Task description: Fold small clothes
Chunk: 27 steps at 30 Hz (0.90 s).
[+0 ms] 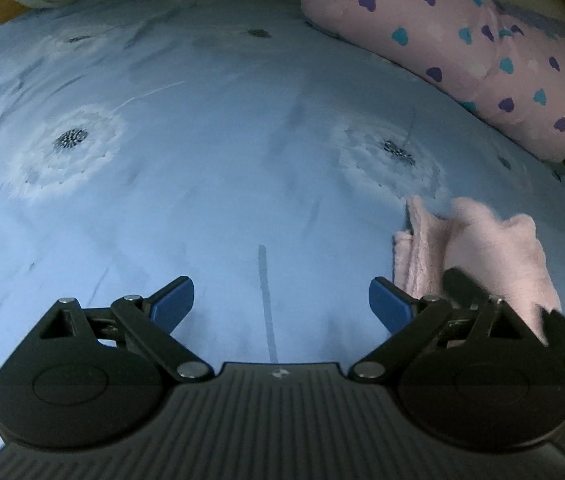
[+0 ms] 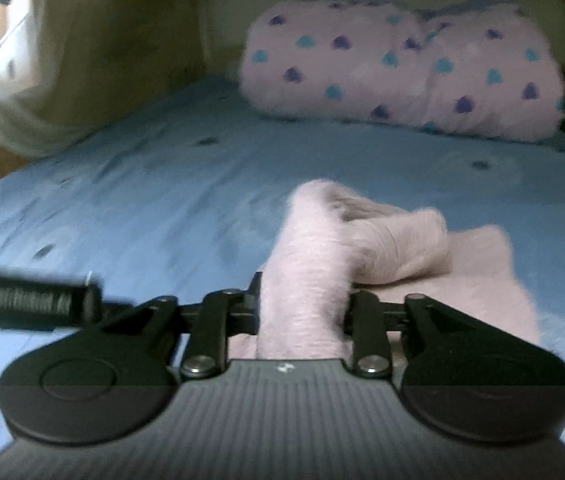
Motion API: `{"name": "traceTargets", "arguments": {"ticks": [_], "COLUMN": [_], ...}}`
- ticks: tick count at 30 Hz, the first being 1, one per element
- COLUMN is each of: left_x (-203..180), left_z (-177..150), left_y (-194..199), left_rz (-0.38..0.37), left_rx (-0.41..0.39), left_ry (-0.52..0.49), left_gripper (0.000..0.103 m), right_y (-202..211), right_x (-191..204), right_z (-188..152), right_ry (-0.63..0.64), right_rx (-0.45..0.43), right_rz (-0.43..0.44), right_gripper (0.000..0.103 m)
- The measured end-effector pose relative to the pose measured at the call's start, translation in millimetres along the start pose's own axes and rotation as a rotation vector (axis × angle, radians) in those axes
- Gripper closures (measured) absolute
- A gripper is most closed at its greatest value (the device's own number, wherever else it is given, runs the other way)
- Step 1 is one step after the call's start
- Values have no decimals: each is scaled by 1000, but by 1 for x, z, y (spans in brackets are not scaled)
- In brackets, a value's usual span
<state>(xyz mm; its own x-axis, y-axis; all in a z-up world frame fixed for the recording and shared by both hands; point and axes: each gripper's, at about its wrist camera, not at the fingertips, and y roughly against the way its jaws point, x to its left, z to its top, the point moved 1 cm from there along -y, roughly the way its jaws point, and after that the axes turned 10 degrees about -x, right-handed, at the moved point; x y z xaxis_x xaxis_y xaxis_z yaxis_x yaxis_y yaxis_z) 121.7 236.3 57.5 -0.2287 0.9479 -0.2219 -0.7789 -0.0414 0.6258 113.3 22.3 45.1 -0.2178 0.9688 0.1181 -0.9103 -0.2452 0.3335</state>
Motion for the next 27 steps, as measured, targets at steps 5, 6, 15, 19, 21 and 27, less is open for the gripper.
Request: {"name": "traceTargets", "arguments": {"ticks": [5,6,15,19,21,27], "left_x": [-2,-2,-25,-44,-54,-80], "left_z": [2,1,-1,-10,-15,-32], "left_y": [2,4,18,23,25,18], "left_rz": [-15,-21,-144,-231,-280,-344], "left_rx": [-15,-21,-82,-83,-78,-26], "left_ry": [8,9,-16,-50,-69,-123], "left_gripper": [6,6,6,8,8,13], "right_y": [22,28,82,105,111,124], "right_x": [14,16,-2,-25,-36,-61], "right_z": [-5,-5,-1,-5,-10,-30], "right_ry": [37,39,26,11,7,12], "right_rx": [-47,-56,-128,-179,-184,-150], "right_rz": [156,188,227,137,94,3], "right_gripper": [48,48,48,47,44,42]}}
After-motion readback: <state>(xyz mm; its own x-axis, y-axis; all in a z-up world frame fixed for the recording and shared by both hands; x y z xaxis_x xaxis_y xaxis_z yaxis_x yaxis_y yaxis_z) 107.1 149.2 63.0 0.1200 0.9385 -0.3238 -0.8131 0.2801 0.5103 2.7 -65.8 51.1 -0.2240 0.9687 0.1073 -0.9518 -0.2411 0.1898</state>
